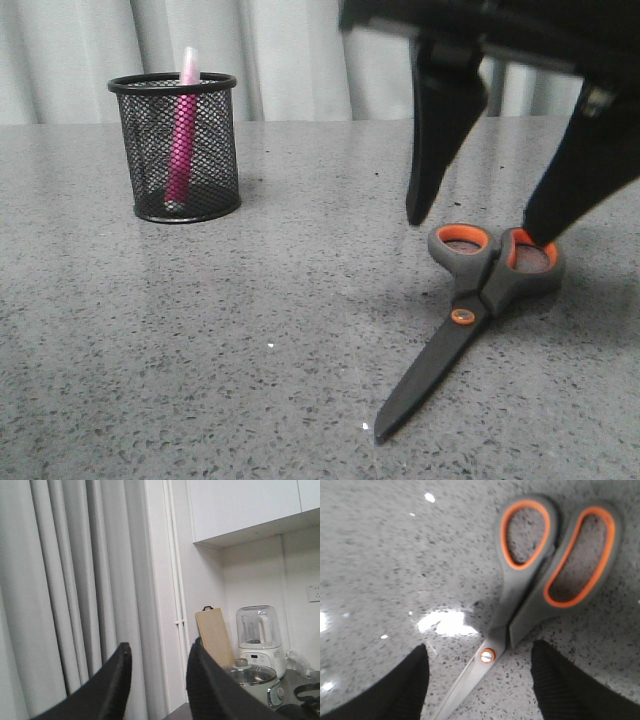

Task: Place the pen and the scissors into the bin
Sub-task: 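Lower the right gripper over the grey-and-orange scissors, then grasp the scissors by the blades with the right gripper and lift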

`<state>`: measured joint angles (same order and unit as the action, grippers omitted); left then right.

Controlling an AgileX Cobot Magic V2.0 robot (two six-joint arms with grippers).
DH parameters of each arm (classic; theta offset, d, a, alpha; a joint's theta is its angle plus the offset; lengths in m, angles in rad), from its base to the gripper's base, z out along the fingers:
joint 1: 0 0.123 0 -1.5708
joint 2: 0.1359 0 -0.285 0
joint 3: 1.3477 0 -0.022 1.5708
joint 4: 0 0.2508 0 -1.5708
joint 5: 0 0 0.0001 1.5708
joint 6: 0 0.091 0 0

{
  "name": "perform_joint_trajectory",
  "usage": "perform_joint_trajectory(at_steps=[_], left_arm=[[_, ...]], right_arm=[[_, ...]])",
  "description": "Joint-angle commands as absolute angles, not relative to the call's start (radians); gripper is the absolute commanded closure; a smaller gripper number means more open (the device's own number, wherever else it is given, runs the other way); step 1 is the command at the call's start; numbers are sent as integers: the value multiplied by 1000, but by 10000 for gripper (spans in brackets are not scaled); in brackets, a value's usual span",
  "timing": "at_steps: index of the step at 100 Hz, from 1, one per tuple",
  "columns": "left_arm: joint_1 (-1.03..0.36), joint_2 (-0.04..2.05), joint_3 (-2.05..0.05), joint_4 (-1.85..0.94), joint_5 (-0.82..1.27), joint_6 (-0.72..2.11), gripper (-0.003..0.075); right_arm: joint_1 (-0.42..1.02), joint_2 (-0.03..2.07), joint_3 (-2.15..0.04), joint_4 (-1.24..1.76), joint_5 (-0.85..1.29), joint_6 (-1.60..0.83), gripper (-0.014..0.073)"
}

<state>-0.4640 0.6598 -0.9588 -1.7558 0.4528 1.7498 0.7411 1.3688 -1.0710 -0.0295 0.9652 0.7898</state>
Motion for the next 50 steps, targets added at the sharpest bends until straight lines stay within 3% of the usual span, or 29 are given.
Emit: perform_joint_trajectory(at_steps=[1, 50], left_arm=[[-494, 651, -982, -1773, 449, 1740, 482], [-530, 612, -982, -1750, 424, 1740, 482]], right_arm=[[740, 1369, -1106, -36, 955, 830, 195], [691, 1476, -1104, -56, 949, 990, 195]])
